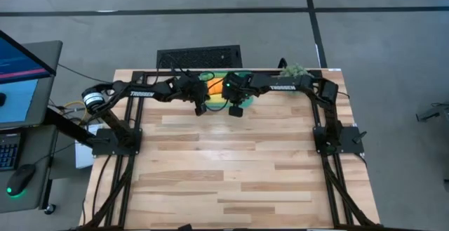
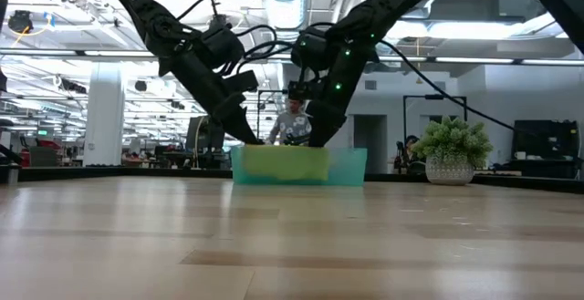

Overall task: Roll microfiber towels into tight, uniform cylinder then place into a basket
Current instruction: Put the rolled yellow towel into the green bin, then return to Home Position

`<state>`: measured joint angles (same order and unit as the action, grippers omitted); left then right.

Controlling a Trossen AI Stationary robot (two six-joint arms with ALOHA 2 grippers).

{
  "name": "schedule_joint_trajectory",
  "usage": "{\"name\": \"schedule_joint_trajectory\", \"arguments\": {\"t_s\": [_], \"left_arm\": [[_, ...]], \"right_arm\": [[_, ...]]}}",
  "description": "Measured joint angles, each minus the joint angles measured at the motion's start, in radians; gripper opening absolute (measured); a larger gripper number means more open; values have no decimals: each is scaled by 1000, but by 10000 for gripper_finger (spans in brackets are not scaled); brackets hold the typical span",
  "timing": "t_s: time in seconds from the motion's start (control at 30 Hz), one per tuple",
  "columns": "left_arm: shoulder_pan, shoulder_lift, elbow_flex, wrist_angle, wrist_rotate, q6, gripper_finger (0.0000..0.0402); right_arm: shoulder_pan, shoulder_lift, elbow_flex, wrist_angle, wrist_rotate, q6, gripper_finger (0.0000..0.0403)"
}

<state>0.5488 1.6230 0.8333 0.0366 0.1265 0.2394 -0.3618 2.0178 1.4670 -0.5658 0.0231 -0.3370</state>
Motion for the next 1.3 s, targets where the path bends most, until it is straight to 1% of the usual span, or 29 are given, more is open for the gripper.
{"name": "schedule_joint_trajectory", "arguments": {"t_s": [0.37, 0.5, 0.7, 0.8, 0.97, 1.03, 1.17, 1.27, 1.3], "left_arm": [[0, 0, -1, -4, -2, 2, 20], [0, -6, 2, 0, -7, -5, 19], [0, -17, 3, -6, -7, -6, 19], [0, -35, 3, -11, -6, -11, 19], [-3, -115, 3, -73, -6, -14, 19], [-8, -163, 2, -119, -7, -14, 19], [-22, -270, -22, -165, -5, -24, 19], [-46, -361, -74, -161, -5, -48, 19], [-59, -390, -98, -136, -6, -60, 19]], "right_arm": [[-9, -4, 0, -9, -1, 19, 7], [-9, -52, -1, -12, 1, 16, 13], [-14, -110, 0, -20, 2, 14, 35], [-14, -140, 0, -52, 2, 14, 39], [-5, -187, -2, -137, 4, 15, 30], [6, -222, -36, -136, 3, 15, 24], [27, -303, -162, -96, 1, 59, 15], [54, -386, -273, -32, 5, 109, 16], [64, -411, -304, -10, 5, 122, 17]]}}
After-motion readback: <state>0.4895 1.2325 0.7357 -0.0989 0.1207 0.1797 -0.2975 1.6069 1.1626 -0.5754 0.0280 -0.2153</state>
